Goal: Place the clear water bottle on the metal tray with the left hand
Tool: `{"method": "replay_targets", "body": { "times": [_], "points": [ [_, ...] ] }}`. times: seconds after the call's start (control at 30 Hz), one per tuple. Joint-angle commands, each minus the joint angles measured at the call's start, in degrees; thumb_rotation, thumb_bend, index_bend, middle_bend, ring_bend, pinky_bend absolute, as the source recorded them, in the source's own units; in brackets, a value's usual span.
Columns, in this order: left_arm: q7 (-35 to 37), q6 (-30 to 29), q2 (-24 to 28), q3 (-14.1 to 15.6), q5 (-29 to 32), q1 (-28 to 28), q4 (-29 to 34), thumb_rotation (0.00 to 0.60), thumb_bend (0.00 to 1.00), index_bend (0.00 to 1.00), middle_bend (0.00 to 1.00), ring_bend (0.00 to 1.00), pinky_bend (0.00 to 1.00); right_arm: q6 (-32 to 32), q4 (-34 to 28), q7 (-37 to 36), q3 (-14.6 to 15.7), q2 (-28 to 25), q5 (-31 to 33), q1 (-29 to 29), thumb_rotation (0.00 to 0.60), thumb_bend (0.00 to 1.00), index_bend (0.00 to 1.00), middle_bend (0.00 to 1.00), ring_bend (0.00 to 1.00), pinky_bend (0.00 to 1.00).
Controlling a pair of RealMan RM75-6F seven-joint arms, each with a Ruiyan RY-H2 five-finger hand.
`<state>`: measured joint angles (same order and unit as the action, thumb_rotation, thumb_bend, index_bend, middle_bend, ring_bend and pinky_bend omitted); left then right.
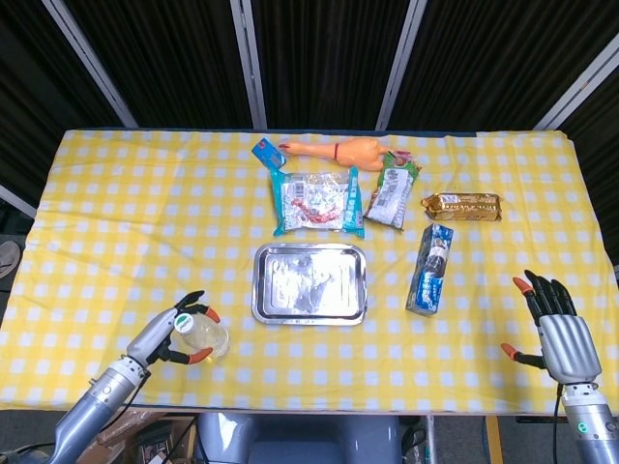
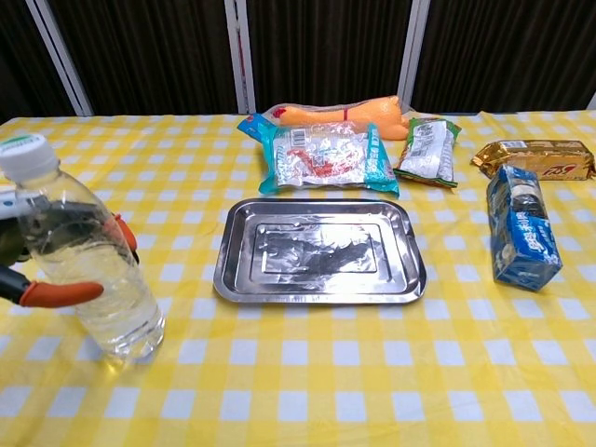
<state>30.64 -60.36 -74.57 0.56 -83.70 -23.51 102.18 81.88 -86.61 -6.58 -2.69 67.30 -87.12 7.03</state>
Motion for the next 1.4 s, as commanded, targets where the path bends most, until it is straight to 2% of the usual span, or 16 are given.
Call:
{"method": "replay_targets", "body": {
  "times": [0.03,0.33,0.37,0.47,0.73,0.9,1.07,1.2,1.3,1.4],
  "points": [
    [-0.81,-2.20,3.02,-1.99,1.62,0.63,3.67,0.600,0.48,0.48,0.48,0.01,0.07,-0.04,0.03,0.07,0.00,0.06,0.05,0.00,0.600,0.05,0.11,0.00,0.05,0.00],
    [-0.81,-2.62,8.37,-7.28,5.93,-0.99,9.22,0.600,0.47,0.48,0.47,0.01,0.08,-0.36,-0.02,0.53,0.13,0.30,0.02,0.11,0.600,0.05,0.11,0.00,0.05,0.00],
    [-3.29,-2.29,8.10,-9.43,9.11,-2.24,8.08,0.600,0.47,0.48,0.47,0.01,0.08,-0.49,-0.03,0.35,0.32,0.30,0.07,0.00,0.600,0.05,0.11,0.00,0.05,0.00],
    [-8.15,-1.19,6.70,-12.27,16.29,-4.37,8.33,0.600,0.46,0.48,0.46,0.01,0.08,-0.74,-0.12,0.10,0.36,0.17,0.12,0.07,0.600,0.05,0.11,0.00,0.05,0.00],
    [-17.03,0.73,2.99,-16.53,26.20,-9.82,10.28,0.600,0.46,0.48,0.46,0.01,0.08,-0.85,0.17,-0.59,0.36,0.23,0.11,0.11,0.600,0.05,0.11,0.00,0.05,0.00],
    [-21.67,1.19,0.72,-19.71,31.69,-13.99,13.80,0.600,0.47,0.48,0.46,0.01,0.08,-1.47,0.71,-0.40,0.38,0.41,0.41,0.31,0.600,0.05,0.11,0.00,0.05,0.00],
    [-21.80,-1.47,0.41,-24.03,33.49,-15.42,22.17,0.600,0.48,0.49,0.47,0.01,0.08,-1.65,0.99,-0.39,0.31,0.49,0.70,0.33,0.600,0.05,0.11,0.00,0.05,0.00],
    [-20.46,-4.12,3.50,-27.49,33.80,-14.32,29.39,0.600,0.49,0.51,0.48,0.01,0.08,-1.41,0.90,-0.89,0.32,0.35,0.53,0.24,0.600,0.05,0.11,0.00,0.05,0.00],
    [-23.14,-7.92,5.22,-28.67,33.52,-13.73,32.42,0.600,0.50,0.52,0.49,0.01,0.08,-1.21,0.67,-0.98,0.46,0.24,0.17,0.19,0.600,0.05,0.11,0.00,0.05,0.00],
    [-24.28,-10.81,5.83,-29.61,32.74,-13.29,32.81,0.600,0.51,0.52,0.49,0.01,0.08,-1.13,0.47,-0.94,0.55,0.21,-0.06,0.19,0.600,0.05,0.11,0.00,0.05,0.00]
  ]
}}
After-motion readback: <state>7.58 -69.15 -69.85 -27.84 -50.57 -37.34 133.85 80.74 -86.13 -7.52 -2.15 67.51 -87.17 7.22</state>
